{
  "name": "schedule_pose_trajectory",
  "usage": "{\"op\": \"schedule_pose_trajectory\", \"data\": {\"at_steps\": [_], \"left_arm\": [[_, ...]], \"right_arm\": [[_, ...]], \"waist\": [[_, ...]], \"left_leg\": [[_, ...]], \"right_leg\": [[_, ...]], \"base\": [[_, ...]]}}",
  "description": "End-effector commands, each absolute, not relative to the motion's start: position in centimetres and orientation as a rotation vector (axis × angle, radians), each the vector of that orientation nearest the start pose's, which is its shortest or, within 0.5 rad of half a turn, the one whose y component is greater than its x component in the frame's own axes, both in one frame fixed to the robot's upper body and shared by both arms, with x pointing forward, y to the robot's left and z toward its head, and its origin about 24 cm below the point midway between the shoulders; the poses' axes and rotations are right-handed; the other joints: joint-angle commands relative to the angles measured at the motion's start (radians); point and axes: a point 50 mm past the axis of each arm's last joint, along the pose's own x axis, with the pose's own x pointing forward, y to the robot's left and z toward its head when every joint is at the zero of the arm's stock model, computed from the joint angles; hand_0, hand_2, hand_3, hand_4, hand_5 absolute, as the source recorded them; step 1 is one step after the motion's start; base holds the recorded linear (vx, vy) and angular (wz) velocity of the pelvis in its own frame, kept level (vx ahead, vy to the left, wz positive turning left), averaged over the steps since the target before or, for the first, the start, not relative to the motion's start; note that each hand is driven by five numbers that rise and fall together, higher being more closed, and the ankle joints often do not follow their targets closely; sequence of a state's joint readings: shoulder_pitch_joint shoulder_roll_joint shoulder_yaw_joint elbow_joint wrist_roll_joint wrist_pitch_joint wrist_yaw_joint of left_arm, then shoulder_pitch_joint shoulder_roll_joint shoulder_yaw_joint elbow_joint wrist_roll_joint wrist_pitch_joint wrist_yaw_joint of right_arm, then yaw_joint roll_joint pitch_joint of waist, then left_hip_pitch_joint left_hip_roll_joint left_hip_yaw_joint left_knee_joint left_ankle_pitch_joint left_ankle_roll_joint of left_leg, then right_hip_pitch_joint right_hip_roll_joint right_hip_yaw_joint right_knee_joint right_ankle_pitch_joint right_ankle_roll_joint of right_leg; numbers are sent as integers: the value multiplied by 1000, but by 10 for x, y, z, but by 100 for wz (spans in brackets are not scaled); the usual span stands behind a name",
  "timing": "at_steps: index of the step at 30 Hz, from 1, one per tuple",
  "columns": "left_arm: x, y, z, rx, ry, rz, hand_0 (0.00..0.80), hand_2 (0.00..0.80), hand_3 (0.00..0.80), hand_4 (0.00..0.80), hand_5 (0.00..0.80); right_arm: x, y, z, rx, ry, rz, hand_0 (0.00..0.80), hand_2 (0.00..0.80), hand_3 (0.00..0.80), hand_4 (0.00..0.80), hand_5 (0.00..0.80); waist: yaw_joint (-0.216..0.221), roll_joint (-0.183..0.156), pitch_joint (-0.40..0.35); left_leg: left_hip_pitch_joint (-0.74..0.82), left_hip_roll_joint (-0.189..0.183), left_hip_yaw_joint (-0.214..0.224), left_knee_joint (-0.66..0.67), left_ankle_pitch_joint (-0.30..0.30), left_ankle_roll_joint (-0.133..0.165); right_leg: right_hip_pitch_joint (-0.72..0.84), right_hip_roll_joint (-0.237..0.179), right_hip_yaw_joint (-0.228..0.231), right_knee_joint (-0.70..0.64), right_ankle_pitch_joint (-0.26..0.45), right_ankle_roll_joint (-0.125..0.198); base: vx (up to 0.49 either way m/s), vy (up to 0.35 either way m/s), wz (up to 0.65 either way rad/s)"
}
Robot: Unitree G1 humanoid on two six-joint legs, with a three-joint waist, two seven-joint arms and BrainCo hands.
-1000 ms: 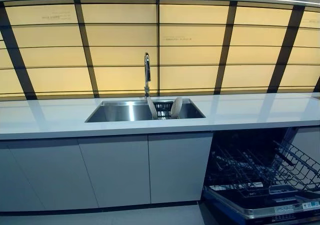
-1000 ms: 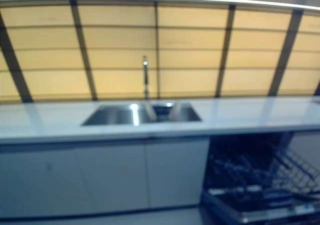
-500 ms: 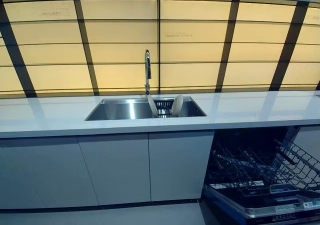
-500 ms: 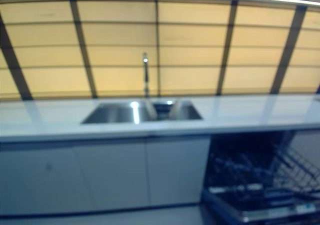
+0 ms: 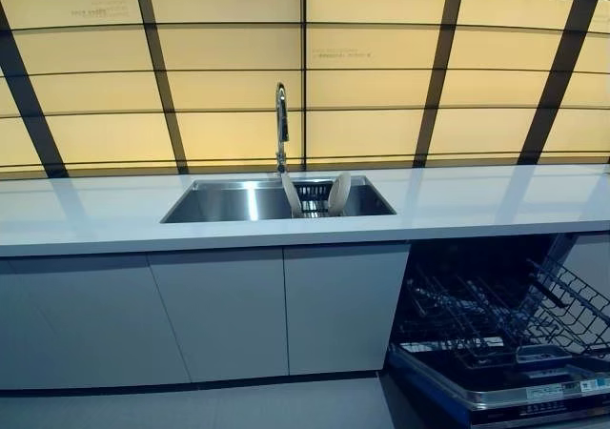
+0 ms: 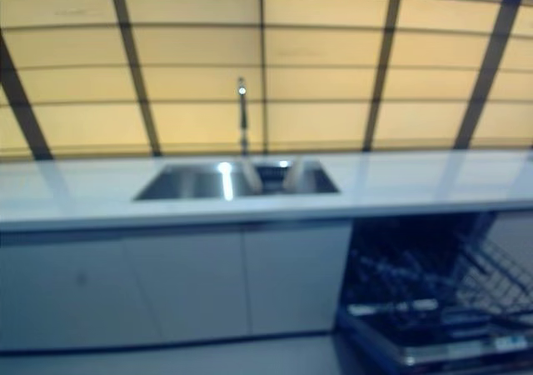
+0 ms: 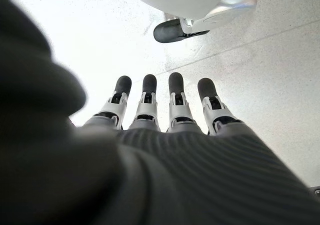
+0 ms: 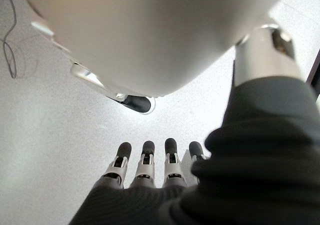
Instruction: Take plates into dishwasher
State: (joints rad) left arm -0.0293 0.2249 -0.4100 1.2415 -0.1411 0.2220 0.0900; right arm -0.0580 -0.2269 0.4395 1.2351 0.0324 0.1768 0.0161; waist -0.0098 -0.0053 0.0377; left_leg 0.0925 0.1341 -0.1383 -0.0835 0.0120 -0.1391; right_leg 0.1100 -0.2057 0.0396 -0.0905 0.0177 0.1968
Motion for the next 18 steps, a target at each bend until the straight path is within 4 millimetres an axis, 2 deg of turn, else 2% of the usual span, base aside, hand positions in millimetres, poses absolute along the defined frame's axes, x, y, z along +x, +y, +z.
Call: {"op": "schedule_pose_trajectory", "data": {"at_steps": [1, 6, 8, 10, 12, 14, 15, 16, 17, 18], "left_arm": [[98, 205, -167, 434, 1393, -41, 0, 0, 0, 0, 0], [100, 208, -166, 442, 1380, -23, 0, 0, 0, 0, 0], [100, 207, -166, 437, 1365, -5, 0, 0, 0, 0, 0], [101, 208, -166, 439, 1351, 10, 0, 0, 0, 0, 0], [103, 208, -165, 439, 1339, 11, 0, 0, 0, 0, 0], [105, 207, -165, 362, 1332, 50, 0, 0, 0, 0, 0], [107, 207, -165, 347, 1326, 61, 0, 0, 0, 0, 0], [107, 207, -165, 340, 1324, 69, 0, 0, 0, 0, 0], [105, 207, -165, 338, 1328, 73, 0, 0, 0, 0, 0], [104, 207, -165, 337, 1330, 74, 0, 0, 0, 0, 0]], "right_arm": [[113, -199, -164, -459, 1316, 225, 0, 0, 0, 0, 0], [112, -200, -164, -451, 1323, 214, 0, 0, 0, 0, 0], [108, -201, -165, -452, 1337, 211, 0, 0, 0, 0, 0], [107, -204, -165, -456, 1347, 187, 0, 0, 0, 0, 0], [107, -206, -164, -446, 1352, 170, 0, 0, 0, 0, 0], [107, -211, -163, -456, 1364, 159, 0, 0, 0, 0, 0], [105, -215, -163, -469, 1376, 155, 0, 0, 0, 0, 0], [103, -220, -163, -466, 1392, 147, 0, 0, 0, 0, 0], [101, -221, -163, -463, 1402, 149, 0, 0, 0, 0, 0], [101, -222, -163, -463, 1404, 150, 0, 0, 0, 0, 0]], "waist": [[17, -16, 81], [17, -22, 86], [17, -24, 81], [15, -37, 87], [16, -53, 106], [25, -62, 140], [31, -54, 154], [41, -36, 170], [49, -16, 172], [53, -15, 177]], "left_leg": [[0, -151, 61, 15, 19, 146], [-3, -151, 46, 37, 20, 147], [5, -147, 33, 58, -1, 145], [-23, -143, 35, 155, -31, 137], [-91, -150, 45, 331, 1, 126], [-236, -163, 84, 510, 77, 113], [-289, -153, 115, 513, 106, 104], [-312, -134, 147, 456, 154, 89], [-337, -121, 159, 383, 203, 78], [-330, -122, 163, 366, 210, 75]], "right_leg": [[-32, 166, -40, 52, 32, -155], [-33, 174, -38, 67, 28, -166], [-20, 183, -32, 75, 4, -176], [-30, 182, -29, 110, -12, -191], [-38, 176, -29, 124, -16, -205], [-38, 178, -26, 137, -14, -219], [-28, 189, -21, 134, -15, -219], [-1, 208, -11, 124, -23, -217], [15, 230, -3, 116, -29, -215], [25, 230, 1, 113, -32, -215]], "base": [[-25, -44, 0], [6, -54, 0], [49, -78, 1], [28, -56, 4], [7, -48, 17], [1, -45, 37], [124, 2, 38], [256, 67, 22], [270, 73, 8], [261, 89, -22]]}}
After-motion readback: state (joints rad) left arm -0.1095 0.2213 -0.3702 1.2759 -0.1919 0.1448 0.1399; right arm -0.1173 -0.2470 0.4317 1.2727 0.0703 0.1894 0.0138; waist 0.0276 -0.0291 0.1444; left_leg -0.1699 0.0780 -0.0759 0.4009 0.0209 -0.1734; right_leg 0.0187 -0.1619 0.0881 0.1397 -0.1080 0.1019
